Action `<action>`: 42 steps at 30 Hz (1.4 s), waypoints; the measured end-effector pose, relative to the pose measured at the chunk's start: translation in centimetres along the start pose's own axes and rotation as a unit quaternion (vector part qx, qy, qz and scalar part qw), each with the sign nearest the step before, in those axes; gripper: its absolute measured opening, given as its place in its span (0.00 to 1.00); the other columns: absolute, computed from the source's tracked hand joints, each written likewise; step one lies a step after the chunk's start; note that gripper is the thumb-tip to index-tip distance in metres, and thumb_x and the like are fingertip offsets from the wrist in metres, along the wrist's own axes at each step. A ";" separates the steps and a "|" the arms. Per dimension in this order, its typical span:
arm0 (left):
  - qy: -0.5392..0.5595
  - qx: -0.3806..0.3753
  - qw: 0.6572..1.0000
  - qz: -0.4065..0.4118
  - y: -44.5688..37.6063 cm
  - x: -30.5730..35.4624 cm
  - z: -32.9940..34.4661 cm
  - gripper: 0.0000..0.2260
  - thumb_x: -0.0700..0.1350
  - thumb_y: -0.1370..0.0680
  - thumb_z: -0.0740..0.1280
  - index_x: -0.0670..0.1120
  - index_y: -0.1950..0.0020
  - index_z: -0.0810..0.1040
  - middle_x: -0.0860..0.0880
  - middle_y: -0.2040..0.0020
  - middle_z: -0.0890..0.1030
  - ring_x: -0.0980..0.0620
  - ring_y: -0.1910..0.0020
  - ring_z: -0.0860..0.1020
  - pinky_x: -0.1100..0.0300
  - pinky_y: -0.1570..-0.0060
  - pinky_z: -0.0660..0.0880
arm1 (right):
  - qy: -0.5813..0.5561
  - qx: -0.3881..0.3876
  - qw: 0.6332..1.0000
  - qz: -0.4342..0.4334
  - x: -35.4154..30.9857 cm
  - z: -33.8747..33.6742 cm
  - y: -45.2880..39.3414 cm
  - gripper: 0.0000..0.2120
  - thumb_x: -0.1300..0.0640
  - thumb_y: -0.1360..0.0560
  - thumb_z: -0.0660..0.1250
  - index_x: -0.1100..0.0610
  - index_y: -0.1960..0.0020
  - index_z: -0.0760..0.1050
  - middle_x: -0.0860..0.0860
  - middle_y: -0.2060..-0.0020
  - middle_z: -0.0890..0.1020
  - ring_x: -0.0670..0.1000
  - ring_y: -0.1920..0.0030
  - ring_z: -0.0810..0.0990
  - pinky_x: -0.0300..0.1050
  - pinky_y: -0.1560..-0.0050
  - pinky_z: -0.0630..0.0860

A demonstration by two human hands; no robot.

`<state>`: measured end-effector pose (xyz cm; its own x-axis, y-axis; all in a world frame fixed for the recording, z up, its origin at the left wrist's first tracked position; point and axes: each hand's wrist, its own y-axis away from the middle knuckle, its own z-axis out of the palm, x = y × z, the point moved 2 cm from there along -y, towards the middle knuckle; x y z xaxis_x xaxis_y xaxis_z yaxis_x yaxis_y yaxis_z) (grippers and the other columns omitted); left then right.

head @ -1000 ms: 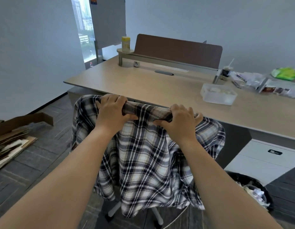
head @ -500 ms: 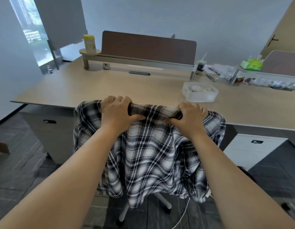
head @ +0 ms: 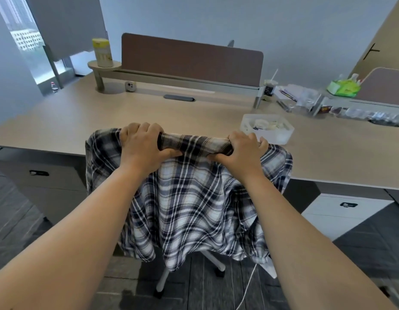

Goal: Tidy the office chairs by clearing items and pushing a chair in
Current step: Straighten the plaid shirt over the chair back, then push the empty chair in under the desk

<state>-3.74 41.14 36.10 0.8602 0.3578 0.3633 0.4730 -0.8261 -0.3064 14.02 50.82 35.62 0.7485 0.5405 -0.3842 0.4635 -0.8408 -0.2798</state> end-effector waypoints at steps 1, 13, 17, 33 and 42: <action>0.000 0.000 1.000 0.000 -0.6 0.2 0.2 0.27 0.60 0.32 0.68 0.41 0.43 0.71 0.41 0.44 0.74 0.42 0.41 0.67 0.46 0.37 0.61 | 0.000 0.002 1.000 -0.001 0.2 0.1 -0.6 0.20 0.42 0.31 0.67 0.55 0.60 0.62 0.45 0.67 0.63 0.51 0.53 0.63 0.59 0.34 0.57; 0.000 -0.019 1.000 -0.005 -1.7 0.3 0.7 0.28 0.58 0.31 0.68 0.41 0.39 0.69 0.40 0.41 0.71 0.41 0.40 0.67 0.44 0.34 0.63 | 0.019 0.006 1.000 -0.013 0.4 0.1 -1.2 0.21 0.42 0.30 0.66 0.58 0.48 0.70 0.49 0.54 0.68 0.56 0.42 0.68 0.59 0.31 0.52; -0.005 -0.026 1.000 0.002 -0.2 1.0 0.0 0.29 0.57 0.30 0.68 0.45 0.34 0.67 0.42 0.34 0.69 0.41 0.31 0.62 0.43 0.28 0.52 | 0.015 0.002 1.000 0.008 -0.2 -0.5 0.3 0.26 0.43 0.30 0.66 0.56 0.37 0.68 0.54 0.41 0.72 0.58 0.36 0.66 0.58 0.28 0.52; 0.240 -0.185 0.919 0.251 14.4 20.5 1.9 0.08 0.44 0.23 0.61 0.44 0.50 0.77 0.51 0.57 0.76 0.52 0.56 0.73 0.61 0.56 0.66 | -0.115 0.173 0.940 0.272 9.3 -13.4 22.6 0.09 0.56 0.23 0.61 0.60 0.49 0.76 0.49 0.60 0.75 0.49 0.58 0.72 0.40 0.59 0.66; 0.275 -0.303 0.846 0.341 24.0 35.7 7.2 0.07 0.45 0.24 0.61 0.45 0.51 0.77 0.53 0.55 0.76 0.53 0.53 0.73 0.59 0.53 0.68 | -0.128 0.261 0.864 0.411 20.9 -20.8 36.3 0.05 0.57 0.24 0.60 0.56 0.57 0.73 0.45 0.70 0.73 0.44 0.68 0.70 0.38 0.70 0.66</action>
<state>39.66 37.23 35.40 0.5962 -0.4119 0.6891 -0.4256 -0.8900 -0.1637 56.38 30.96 35.74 0.5619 -0.1881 -0.8056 -0.5020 -0.8515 -0.1513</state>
